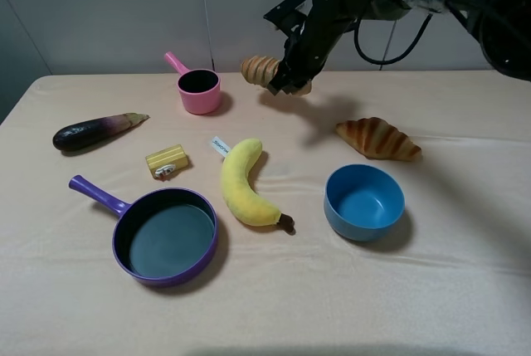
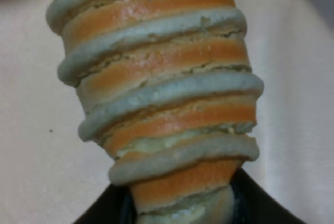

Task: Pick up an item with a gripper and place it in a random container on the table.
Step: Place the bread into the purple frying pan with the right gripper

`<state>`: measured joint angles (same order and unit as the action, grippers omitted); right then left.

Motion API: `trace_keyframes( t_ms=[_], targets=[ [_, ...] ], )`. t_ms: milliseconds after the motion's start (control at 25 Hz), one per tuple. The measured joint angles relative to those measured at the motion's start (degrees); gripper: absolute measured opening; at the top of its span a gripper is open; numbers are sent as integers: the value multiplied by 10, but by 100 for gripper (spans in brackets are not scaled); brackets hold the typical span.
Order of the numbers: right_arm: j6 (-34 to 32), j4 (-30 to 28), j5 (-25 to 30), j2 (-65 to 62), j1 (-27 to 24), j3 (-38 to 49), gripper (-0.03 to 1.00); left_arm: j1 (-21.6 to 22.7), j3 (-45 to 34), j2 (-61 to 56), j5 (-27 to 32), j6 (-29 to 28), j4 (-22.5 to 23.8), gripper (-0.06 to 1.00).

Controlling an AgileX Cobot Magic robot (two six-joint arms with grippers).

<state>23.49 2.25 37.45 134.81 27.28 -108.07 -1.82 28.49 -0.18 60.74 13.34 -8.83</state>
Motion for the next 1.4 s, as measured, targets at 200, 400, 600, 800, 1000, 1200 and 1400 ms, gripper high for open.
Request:
trace_keyframes(
  t_ms=[200,400,600,800,1000,1200,1400],
  targets=[
    [2,-9,26,-22,4,0,23,0,0,0,0,0,0,99],
    [0,-11,83,-42,20,0,23,0,0,0,0,0,0,99],
    [-7,-8,132,-57,34,0,21,0,0,0,0,0,0,99],
    [-12,-7,156,-72,67,9,21,0,0,0,0,0,0,99],
    [-22,-5,158,-102,100,56,21,0,0,0,0,0,0,99],
    [-36,0,155,-120,136,96,21,0,0,0,0,0,0,99],
    [-38,17,138,-147,170,153,21,0,0,0,0,0,0,99]
  ],
)
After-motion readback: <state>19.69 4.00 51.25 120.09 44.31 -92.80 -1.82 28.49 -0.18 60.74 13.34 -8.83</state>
